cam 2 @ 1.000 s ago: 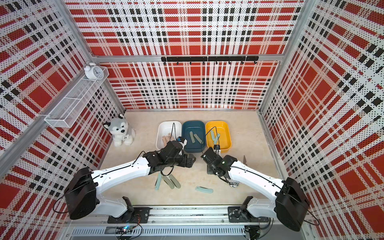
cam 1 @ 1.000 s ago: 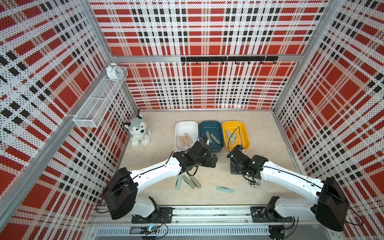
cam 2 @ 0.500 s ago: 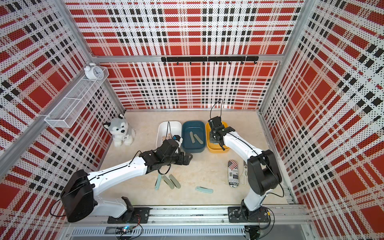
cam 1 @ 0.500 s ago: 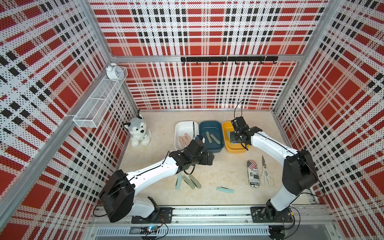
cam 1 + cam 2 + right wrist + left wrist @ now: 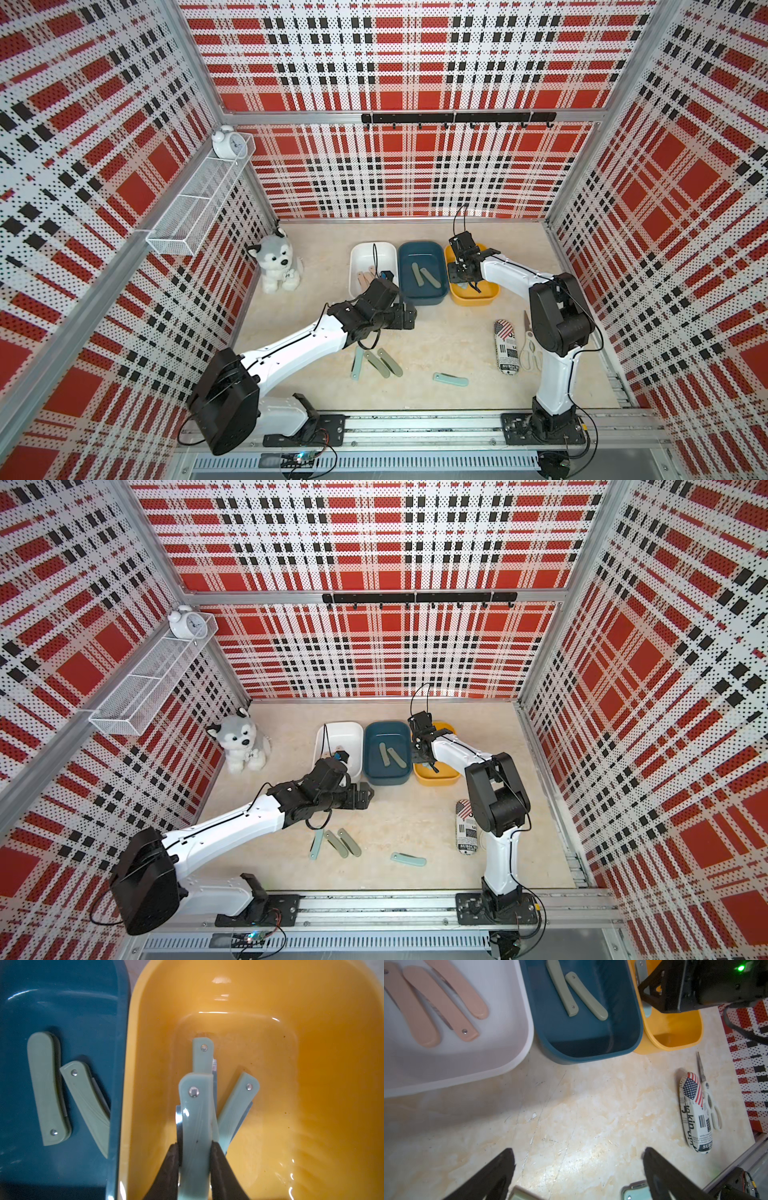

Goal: Place the fruit knives into the storage box by color
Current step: Place the fruit knife in the storage box.

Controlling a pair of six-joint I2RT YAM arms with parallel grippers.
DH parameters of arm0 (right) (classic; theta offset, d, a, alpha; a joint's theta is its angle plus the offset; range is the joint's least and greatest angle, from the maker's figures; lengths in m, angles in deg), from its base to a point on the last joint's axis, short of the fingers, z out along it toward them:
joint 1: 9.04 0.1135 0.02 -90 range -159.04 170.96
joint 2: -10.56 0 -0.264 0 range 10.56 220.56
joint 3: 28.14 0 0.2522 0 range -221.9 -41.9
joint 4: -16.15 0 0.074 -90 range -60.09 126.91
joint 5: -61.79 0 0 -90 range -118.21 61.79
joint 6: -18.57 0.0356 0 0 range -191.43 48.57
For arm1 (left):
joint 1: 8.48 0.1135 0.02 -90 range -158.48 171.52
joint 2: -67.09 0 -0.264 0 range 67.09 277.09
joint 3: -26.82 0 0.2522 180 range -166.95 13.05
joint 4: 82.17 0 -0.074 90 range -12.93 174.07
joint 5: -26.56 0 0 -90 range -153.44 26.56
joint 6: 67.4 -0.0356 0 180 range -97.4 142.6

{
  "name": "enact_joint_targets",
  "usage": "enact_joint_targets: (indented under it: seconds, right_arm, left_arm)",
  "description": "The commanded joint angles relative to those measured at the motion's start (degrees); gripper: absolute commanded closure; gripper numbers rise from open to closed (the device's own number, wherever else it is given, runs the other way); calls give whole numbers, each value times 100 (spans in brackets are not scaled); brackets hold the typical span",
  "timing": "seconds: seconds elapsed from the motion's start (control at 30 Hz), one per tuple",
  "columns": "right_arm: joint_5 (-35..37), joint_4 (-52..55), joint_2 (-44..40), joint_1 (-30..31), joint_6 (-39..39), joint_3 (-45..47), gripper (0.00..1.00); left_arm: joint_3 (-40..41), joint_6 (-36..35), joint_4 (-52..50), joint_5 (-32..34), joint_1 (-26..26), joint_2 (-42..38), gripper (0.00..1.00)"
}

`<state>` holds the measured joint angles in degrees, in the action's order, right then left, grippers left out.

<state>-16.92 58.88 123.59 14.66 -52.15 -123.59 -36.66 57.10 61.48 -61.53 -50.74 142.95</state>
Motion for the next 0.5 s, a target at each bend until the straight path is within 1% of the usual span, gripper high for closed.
enact_joint_targets:
  seconds: [0.0,0.17,0.33,0.43,0.47]
  right_arm:
    - [-85,-194,11,-32,5,58,73]
    - [-5,-209,-246,-32,-56,188,62]
    - [-21,-110,-550,-28,-125,184,47]
    - [-82,-81,-862,-32,-166,267,29]
    - [-90,-71,-984,-30,-178,317,22]
  left_arm:
    - [180,93,-257,161,153,-132,2]
    - [475,378,-640,607,210,-279,2]
    - [792,805,-811,1050,197,-602,2]
    - [951,1200,-891,1394,28,-699,2]
    - [983,1348,-990,1565,-102,-706,2]
